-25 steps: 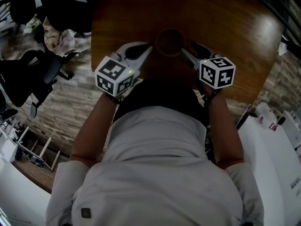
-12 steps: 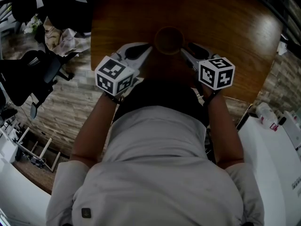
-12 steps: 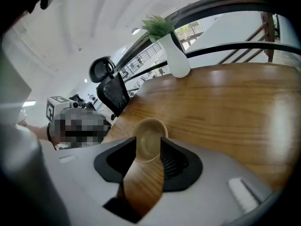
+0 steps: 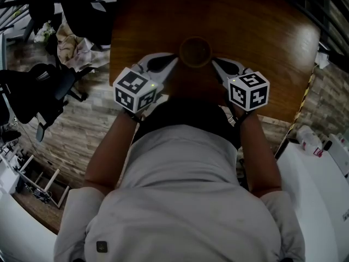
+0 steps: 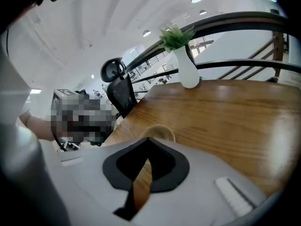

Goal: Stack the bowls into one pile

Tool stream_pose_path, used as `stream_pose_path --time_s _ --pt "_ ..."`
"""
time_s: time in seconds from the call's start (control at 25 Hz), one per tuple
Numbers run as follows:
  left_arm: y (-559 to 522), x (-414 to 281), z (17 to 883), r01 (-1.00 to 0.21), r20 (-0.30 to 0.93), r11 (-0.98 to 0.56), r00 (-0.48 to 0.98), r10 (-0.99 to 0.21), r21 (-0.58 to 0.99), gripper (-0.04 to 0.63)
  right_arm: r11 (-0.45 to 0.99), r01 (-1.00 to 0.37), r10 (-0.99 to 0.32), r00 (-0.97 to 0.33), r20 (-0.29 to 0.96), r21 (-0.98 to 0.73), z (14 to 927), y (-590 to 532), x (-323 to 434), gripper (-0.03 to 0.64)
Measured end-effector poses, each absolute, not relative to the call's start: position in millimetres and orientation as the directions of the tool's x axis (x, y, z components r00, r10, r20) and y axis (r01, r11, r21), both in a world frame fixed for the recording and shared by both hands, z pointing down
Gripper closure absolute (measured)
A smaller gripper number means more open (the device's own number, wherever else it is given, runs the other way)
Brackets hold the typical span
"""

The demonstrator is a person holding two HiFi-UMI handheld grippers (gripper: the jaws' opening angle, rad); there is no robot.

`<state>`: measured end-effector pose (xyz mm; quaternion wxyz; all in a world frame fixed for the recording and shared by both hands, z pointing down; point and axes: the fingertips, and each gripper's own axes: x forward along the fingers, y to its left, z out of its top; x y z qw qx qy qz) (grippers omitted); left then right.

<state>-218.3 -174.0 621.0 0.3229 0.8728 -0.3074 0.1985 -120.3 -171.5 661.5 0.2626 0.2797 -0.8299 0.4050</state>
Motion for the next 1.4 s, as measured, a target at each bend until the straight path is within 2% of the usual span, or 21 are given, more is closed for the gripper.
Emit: stream_pose_path --time_s 0.8,1.12,1.4 --pt "-170 -226 449 -0.607 0.361 -0.755 0.781 -0.510 0.247 0.591 0.599 -0.723 -0.539 -0.682 0.493 -0.345 473 -174 -126 0.611" --pt "-165 -233 381 -0.583 0.274 -0.796 0.802 -0.531 0.164 0.591 0.622 -0.741 -0.621 -0.663 0.418 -0.251 396 -166 -133 0.609" --pt "-156 -239 351 -0.558 0.232 -0.820 0.821 -0.522 0.129 0.591 0.610 -0.763 -0.659 -0.638 0.400 -0.213 368 -155 -133 0.609"
